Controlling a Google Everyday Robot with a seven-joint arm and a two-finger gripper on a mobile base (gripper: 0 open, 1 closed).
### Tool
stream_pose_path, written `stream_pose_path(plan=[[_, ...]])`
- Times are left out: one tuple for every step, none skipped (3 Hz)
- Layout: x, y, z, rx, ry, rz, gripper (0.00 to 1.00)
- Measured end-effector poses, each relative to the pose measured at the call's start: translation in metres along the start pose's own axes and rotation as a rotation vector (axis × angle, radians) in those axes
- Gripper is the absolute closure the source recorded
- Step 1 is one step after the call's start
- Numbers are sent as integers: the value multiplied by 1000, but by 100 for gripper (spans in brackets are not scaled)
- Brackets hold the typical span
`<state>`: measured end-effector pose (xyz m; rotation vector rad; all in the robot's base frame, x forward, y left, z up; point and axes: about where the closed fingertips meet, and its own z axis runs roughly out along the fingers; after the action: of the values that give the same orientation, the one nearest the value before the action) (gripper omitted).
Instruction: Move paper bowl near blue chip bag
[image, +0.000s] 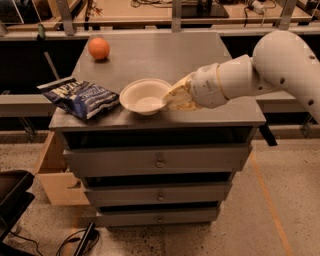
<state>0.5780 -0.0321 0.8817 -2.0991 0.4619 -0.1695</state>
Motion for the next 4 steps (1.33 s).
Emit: stream_pose_path(plan=[[-8,4,20,32,-21,6,100],[-9,3,20,30,-23,4,82],[-10,3,22,29,-27,3,59],[-11,3,24,29,-31,2,36]])
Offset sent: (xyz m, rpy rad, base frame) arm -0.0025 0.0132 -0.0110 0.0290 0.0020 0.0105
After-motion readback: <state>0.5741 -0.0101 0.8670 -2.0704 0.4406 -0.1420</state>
